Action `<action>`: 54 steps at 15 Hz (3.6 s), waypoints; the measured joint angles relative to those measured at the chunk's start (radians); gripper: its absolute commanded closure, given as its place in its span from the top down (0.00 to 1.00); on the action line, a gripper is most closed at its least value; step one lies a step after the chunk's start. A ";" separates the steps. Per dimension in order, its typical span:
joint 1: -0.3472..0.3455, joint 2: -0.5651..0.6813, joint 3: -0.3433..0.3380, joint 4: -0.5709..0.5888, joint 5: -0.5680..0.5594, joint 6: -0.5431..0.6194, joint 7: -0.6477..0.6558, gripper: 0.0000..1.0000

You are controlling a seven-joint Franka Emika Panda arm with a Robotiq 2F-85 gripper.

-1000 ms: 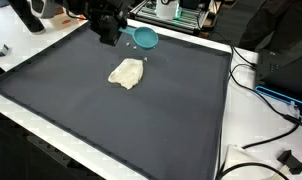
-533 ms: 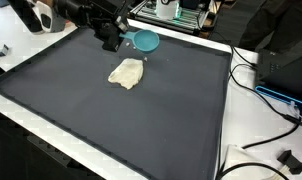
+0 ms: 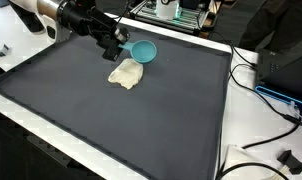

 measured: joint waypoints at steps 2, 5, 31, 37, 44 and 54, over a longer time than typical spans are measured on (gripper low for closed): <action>0.007 0.000 -0.003 -0.002 0.000 0.037 -0.007 0.19; 0.016 0.000 -0.005 -0.008 0.000 0.097 -0.041 0.19; 0.019 -0.074 -0.033 -0.169 0.000 0.342 -0.098 0.19; 0.023 -0.111 -0.047 -0.213 -0.005 0.342 -0.068 0.19; 0.057 -0.170 -0.075 -0.266 -0.079 0.384 0.043 0.19; 0.104 -0.290 -0.089 -0.314 -0.270 0.439 0.251 0.19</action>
